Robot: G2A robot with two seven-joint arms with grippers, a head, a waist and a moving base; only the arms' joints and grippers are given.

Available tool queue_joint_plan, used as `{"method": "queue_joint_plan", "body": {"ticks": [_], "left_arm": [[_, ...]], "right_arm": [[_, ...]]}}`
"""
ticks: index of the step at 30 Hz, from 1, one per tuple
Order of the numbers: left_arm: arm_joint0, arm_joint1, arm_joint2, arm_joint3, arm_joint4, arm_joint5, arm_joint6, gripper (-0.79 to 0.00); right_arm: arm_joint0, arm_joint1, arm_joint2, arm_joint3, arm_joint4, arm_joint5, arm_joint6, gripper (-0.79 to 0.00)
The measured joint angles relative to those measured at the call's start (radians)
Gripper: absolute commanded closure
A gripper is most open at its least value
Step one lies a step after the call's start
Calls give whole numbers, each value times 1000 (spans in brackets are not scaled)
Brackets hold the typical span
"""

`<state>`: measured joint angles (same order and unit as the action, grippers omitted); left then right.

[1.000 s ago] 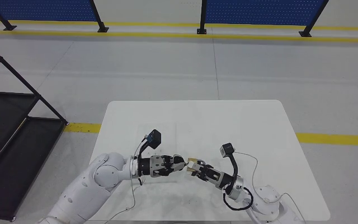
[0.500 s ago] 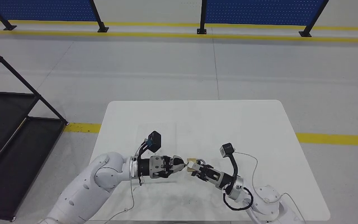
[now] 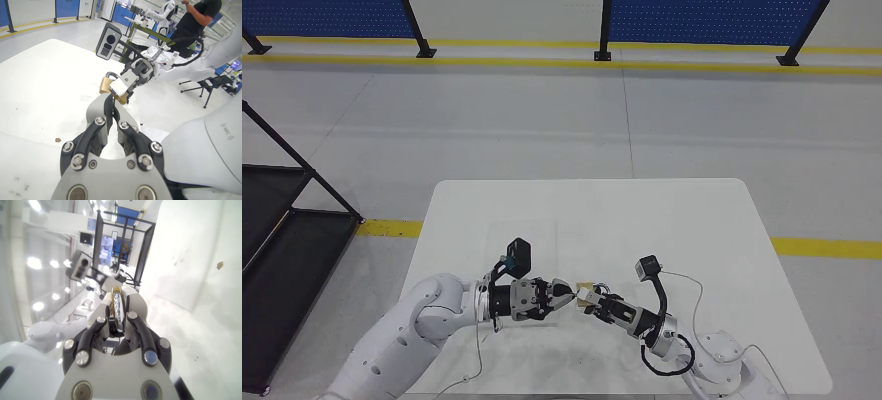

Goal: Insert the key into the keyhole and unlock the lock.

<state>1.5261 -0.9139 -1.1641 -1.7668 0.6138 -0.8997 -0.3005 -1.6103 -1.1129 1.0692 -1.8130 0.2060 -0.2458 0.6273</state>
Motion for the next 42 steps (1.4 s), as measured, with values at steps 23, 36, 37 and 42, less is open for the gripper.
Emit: {"method": "queue_joint_plan", "body": {"ticks": [23, 36, 37, 42], "left_arm": [[50, -9, -29, -48, 298, 19, 200, 0], [79, -13, -43, -64, 445, 48, 331, 0], [79, -13, -44, -65, 453, 51, 335, 0], [86, -14, -46, -73, 511, 70, 367, 0]], "right_arm": [[0, 0, 0, 0, 0, 0, 0, 0], [0, 0, 0, 0, 0, 0, 0, 0], [0, 0, 0, 0, 0, 0, 0, 0], [0, 0, 0, 0, 0, 0, 0, 0]]}}
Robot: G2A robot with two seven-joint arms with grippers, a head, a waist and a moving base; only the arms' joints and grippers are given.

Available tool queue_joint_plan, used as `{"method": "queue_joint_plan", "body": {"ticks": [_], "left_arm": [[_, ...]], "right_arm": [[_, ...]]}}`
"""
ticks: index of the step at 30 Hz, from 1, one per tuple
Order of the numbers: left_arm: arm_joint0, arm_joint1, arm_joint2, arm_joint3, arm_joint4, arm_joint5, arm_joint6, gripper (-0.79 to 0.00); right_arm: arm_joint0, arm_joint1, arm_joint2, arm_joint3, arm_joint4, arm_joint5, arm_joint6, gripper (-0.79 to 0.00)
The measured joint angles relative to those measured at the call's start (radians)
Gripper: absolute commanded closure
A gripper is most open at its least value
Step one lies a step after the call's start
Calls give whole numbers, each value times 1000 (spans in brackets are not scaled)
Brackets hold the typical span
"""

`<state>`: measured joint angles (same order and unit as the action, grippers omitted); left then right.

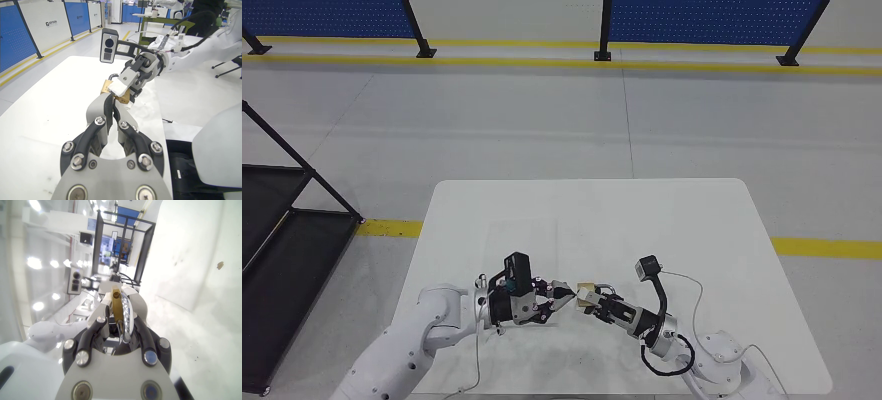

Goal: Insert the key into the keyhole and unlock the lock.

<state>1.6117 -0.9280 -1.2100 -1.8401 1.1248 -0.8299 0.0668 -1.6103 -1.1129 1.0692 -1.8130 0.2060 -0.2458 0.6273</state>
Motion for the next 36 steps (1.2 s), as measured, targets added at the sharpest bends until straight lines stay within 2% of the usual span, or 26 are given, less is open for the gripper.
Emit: {"method": "queue_joint_plan", "body": {"ticks": [17, 36], "left_arm": [[22, -4, 7, -9, 190, 61, 148, 0], [34, -4, 10, -18, 285, 98, 201, 0]], "right_arm": [[0, 0, 0, 0, 0, 0, 0, 0], [0, 0, 0, 0, 0, 0, 0, 0]]}}
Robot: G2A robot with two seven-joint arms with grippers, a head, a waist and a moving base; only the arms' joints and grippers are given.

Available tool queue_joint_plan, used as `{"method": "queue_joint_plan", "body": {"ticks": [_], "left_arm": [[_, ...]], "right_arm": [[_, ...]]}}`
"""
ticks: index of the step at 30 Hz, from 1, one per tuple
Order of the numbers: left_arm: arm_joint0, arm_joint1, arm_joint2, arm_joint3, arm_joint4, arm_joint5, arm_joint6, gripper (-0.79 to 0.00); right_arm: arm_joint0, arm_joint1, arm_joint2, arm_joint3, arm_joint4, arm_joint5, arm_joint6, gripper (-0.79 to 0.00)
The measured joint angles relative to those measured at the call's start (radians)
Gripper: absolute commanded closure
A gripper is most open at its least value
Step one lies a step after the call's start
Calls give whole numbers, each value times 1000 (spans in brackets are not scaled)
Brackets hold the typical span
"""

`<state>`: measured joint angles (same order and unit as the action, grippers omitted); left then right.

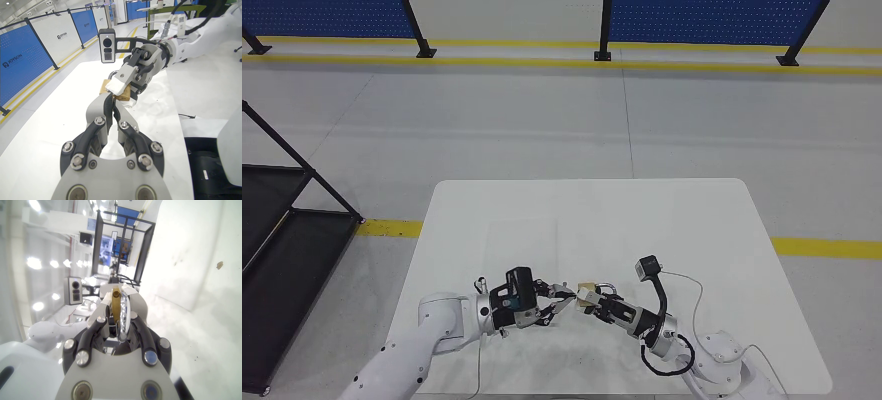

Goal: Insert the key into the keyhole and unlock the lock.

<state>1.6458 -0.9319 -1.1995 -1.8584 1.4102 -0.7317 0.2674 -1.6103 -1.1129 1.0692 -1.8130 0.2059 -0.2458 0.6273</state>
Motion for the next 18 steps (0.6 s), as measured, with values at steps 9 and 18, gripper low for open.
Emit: {"method": "queue_joint_plan", "body": {"ticks": [9, 18], "left_arm": [[6, 2, -6, -20, 46, 22, 10, 0], [14, 2, -2, -25, 95, 47, 29, 0]], "right_arm": [[0, 0, 0, 0, 0, 0, 0, 0], [0, 0, 0, 0, 0, 0, 0, 0]]}}
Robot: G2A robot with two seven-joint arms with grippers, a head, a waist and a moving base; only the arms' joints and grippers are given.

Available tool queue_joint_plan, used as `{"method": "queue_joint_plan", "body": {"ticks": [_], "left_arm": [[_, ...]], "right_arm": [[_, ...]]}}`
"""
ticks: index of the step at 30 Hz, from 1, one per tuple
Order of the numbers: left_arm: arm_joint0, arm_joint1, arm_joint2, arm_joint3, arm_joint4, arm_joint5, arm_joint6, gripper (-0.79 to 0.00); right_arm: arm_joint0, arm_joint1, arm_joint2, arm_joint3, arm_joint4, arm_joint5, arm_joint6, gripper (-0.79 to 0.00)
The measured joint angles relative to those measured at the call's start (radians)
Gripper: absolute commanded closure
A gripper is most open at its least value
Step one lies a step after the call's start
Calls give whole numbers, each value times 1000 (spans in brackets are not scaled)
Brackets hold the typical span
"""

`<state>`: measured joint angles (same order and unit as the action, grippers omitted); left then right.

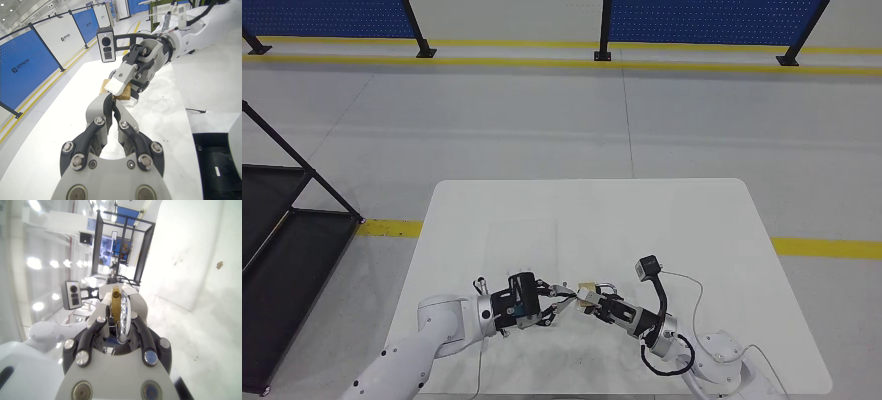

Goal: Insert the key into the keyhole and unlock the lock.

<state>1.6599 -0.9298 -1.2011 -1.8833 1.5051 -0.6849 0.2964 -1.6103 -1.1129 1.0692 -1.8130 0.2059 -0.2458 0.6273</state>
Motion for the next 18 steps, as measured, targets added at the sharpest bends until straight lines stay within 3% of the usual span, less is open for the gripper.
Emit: {"method": "queue_joint_plan", "body": {"ticks": [2, 3, 4, 5, 10, 18], "left_arm": [[0, 0, 0, 0, 3, 4, 8, 0], [1, 0, 0, 0, 5, 7, 13, -105], [1, 0, 0, 1, 6, 10, 17, -754], [3, 0, -2, 1, 7, 17, 25, -785], [28, 4, -36, 13, 8, 48, 67, -785], [124, 20, -169, 17, -28, 78, 129, -785]], "right_arm": [[0, 0, 0, 0, 0, 0, 0, 0], [0, 0, 0, 0, 0, 0, 0, 0], [0, 0, 0, 0, 0, 0, 0, 0], [0, 0, 0, 0, 0, 0, 0, 0], [0, 0, 0, 0, 0, 0, 0, 0], [0, 0, 0, 0, 0, 0, 0, 0]]}}
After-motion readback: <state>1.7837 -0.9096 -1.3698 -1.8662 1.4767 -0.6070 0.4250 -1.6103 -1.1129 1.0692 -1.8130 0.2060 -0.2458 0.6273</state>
